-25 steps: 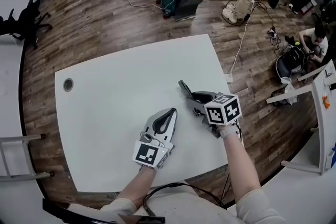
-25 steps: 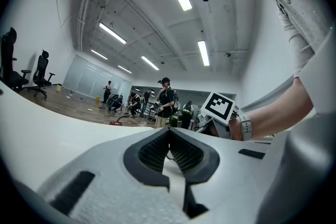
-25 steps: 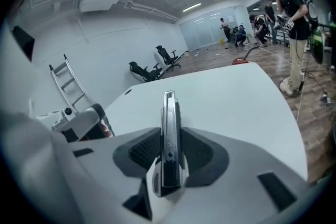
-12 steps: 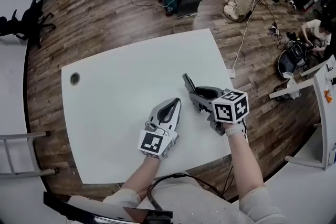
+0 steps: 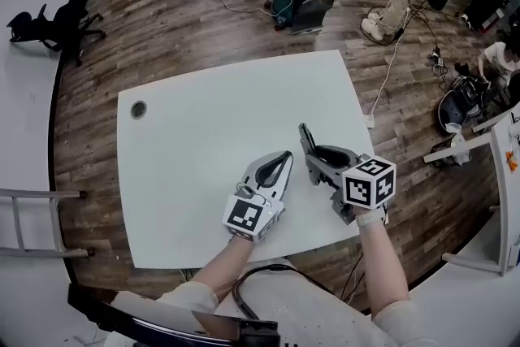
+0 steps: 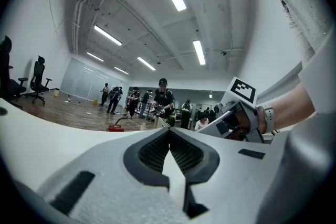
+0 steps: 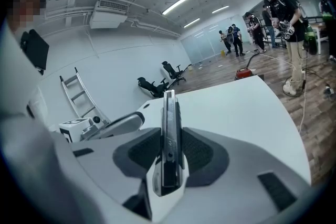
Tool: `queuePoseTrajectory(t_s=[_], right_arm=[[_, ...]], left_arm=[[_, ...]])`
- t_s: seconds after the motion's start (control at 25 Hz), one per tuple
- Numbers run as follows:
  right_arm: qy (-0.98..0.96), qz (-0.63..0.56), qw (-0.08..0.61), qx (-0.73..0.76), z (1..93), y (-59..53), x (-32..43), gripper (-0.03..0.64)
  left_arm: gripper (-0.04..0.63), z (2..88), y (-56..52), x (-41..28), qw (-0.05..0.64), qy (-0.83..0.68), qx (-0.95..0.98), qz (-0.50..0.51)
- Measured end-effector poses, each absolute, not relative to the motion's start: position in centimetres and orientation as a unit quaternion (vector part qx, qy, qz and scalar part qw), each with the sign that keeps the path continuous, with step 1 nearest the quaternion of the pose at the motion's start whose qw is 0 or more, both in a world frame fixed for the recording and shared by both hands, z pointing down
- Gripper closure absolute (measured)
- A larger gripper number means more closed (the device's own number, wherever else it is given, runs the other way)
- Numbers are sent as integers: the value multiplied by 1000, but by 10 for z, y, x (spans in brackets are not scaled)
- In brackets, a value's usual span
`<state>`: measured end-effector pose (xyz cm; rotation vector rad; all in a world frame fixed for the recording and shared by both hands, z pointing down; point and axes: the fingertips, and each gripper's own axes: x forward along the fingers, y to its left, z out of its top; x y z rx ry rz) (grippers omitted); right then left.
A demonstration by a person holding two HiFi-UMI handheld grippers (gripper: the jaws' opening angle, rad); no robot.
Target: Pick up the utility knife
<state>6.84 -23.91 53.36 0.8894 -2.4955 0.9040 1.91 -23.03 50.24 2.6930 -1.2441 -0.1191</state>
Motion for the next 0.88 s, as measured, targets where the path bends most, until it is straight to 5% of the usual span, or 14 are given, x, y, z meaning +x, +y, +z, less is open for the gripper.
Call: queuePoseTrajectory(t_s=[0.88], right_arm=[[-873, 321, 89, 357, 497, -178, 48, 486]], left_arm=[[588, 455, -190, -2, 70, -421, 902, -59]])
